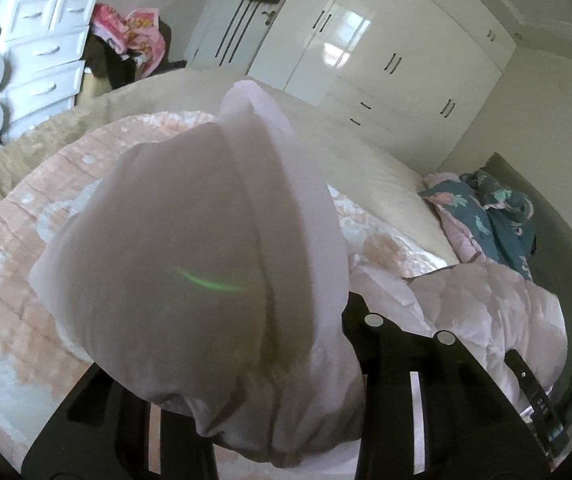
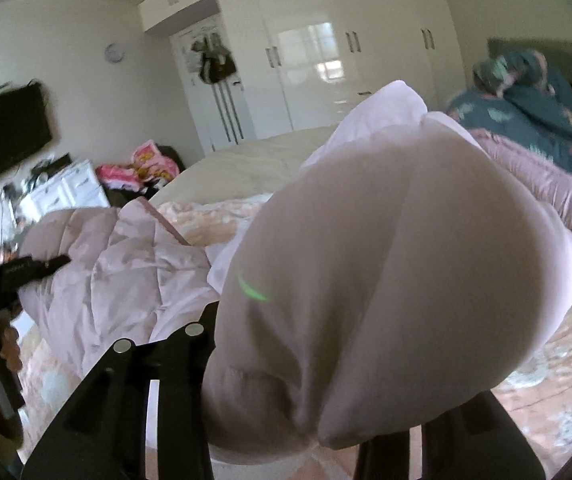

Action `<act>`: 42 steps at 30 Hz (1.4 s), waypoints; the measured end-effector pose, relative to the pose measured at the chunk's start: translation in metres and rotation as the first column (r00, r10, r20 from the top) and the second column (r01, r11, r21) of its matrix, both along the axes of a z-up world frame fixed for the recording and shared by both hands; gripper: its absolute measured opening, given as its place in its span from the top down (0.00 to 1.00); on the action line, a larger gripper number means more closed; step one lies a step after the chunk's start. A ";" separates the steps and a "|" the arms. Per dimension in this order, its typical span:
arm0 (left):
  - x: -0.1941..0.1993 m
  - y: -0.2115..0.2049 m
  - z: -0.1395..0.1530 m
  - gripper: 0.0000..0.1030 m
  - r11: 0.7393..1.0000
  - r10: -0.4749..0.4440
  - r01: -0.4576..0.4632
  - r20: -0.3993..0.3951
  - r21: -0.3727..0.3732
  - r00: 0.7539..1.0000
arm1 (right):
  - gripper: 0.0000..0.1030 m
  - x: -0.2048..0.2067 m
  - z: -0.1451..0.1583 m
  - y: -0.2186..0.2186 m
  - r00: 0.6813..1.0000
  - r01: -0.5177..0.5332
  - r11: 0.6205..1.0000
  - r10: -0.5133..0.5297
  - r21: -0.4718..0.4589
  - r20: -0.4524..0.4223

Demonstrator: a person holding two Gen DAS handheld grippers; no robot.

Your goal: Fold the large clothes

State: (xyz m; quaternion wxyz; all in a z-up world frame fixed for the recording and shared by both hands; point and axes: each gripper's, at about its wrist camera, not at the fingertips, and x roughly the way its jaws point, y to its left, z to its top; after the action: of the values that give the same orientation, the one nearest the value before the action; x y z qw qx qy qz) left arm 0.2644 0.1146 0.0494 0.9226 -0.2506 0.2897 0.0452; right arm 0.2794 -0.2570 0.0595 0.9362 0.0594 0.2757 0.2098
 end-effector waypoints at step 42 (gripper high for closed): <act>-0.142 -0.003 -0.057 0.68 0.999 0.043 -0.040 -0.111 0.024 0.993 | 0.62 -0.133 -0.056 -0.040 0.983 0.064 0.995 -0.050 0.072 -0.179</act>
State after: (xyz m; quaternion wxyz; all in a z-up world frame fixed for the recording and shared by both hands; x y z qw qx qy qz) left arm 0.1226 0.1114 -0.0073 0.9066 -0.2438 0.3348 0.0812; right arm 0.1460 -0.2971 0.0032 0.9106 0.1218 0.3476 0.1873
